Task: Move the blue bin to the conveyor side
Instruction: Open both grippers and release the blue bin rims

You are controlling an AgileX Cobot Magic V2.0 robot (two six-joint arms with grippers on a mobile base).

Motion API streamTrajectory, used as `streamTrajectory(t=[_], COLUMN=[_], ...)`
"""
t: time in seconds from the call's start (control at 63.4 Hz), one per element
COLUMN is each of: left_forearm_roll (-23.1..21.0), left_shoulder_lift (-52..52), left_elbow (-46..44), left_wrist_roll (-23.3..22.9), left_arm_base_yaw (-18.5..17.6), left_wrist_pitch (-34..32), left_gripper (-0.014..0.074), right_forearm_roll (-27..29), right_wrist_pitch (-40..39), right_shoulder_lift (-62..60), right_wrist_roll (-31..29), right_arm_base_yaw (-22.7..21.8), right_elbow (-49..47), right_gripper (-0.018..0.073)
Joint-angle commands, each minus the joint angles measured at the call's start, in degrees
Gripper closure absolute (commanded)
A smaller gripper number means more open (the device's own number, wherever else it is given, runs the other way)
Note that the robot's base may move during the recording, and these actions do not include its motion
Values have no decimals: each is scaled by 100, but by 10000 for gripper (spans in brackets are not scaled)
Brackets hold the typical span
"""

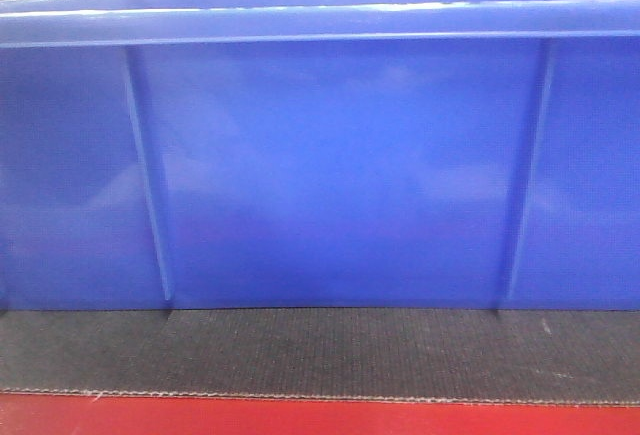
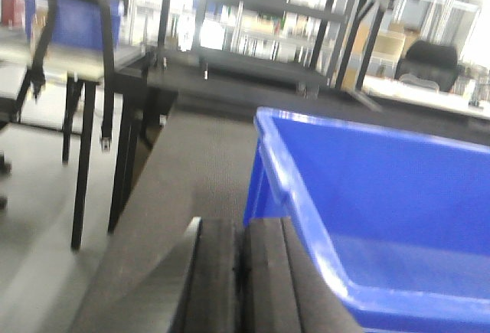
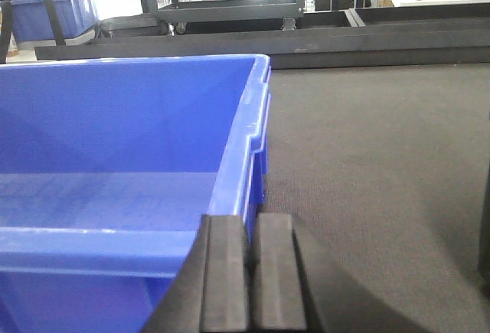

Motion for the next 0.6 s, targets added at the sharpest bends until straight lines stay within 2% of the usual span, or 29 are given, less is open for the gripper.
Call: streamTrajectory(t=[0.0, 0.174, 0.584], left_forearm_roll=[88, 88, 88], left_shoulder_lift=[-255, -469, -469], left_elbow=[7, 7, 7], left_wrist_roll=[23, 23, 23], left_arm_base_yaw=[24, 24, 24], left_wrist_pitch=[6, 6, 6], left_gripper=[585, 585, 585], right_forearm_roll=[-61, -61, -61], right_wrist_pitch=[-31, -262, -262], right_shoulder_lift=[-187, -303, -303], right_wrist_roll=[-34, -34, -34], right_arm_base_yaw=[-19, -19, -19], right_elbow=[-7, -7, -7], right_gripper=[648, 648, 648])
